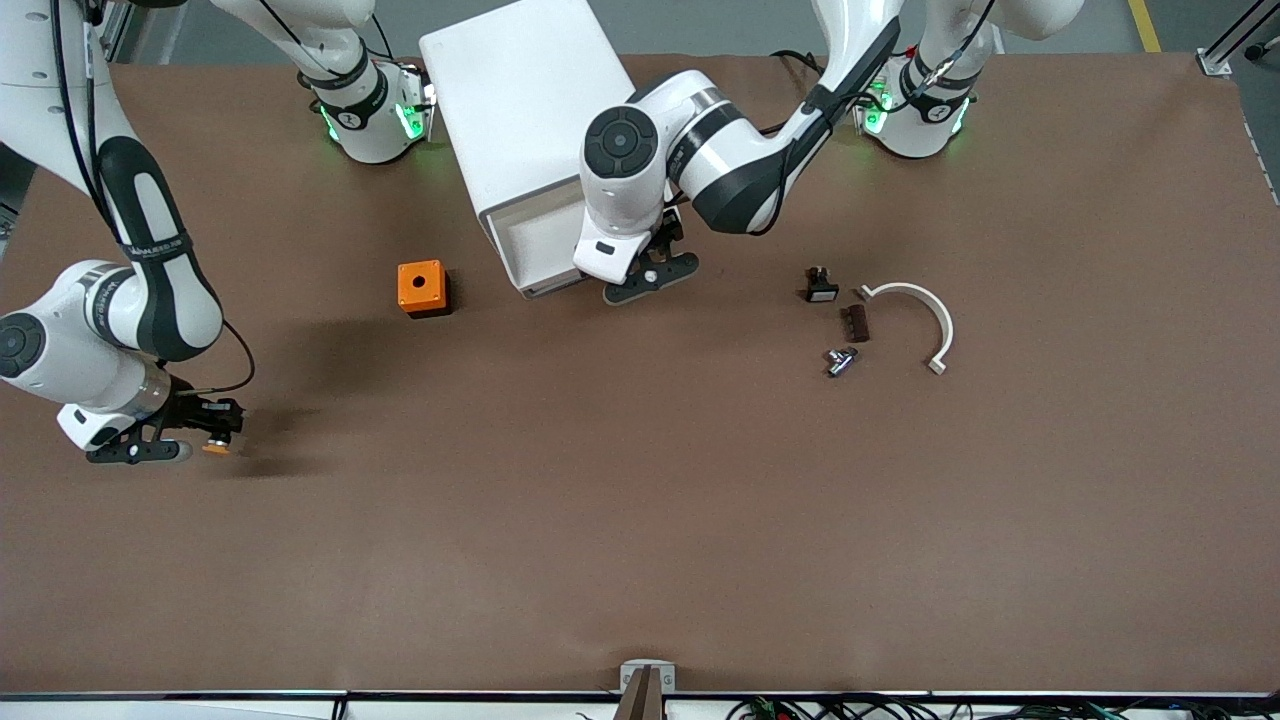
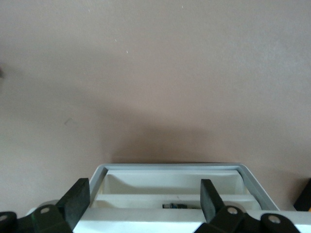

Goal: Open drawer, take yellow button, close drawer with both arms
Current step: 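Lower the yellow button onto the table with the right gripper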

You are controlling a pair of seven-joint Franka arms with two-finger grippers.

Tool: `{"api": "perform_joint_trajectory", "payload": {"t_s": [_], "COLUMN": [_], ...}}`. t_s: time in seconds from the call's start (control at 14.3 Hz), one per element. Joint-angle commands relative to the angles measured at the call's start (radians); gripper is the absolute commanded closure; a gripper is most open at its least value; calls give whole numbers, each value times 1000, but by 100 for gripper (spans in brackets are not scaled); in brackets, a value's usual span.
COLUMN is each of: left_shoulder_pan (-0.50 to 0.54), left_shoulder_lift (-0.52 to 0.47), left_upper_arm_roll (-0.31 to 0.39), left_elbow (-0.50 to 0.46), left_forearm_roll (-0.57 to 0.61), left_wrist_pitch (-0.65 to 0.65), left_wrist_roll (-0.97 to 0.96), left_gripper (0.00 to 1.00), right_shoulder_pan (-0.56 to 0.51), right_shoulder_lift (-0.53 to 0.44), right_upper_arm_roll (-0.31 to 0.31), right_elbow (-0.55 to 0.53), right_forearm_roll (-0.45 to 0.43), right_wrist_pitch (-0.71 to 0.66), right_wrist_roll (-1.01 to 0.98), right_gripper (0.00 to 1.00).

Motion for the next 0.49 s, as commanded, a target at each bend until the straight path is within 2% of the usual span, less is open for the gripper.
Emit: {"api": "perform_joint_trajectory", "payload": {"t_s": [0.0,0.21,0.35,0.42], "left_shoulder_pan": [-25,-38,-41,-47], "left_shoulder_lift": [-2,-1,-2,-1], "left_upper_arm_roll": [2,2,2,2], "left_elbow": [-8,-11,-30,-37], "left_forearm_roll": [-62,-111,-143,-167], "left_wrist_pitch": [28,37,62,68], "left_wrist_roll": [-23,-26,-29,-29], "left_gripper": [0,0,0,0], "right_shoulder_pan": [-26,-29,-21,-21], "right_shoulder_lift": [46,58,58,58], "right_upper_arm_roll": [25,25,25,25], "right_elbow": [0,3,10,12], "right_forearm_roll": [40,42,43,43], "right_wrist_pitch": [62,70,65,62], "right_wrist_roll": [-44,-56,-42,-42], "right_gripper": [100,100,56,38]}}
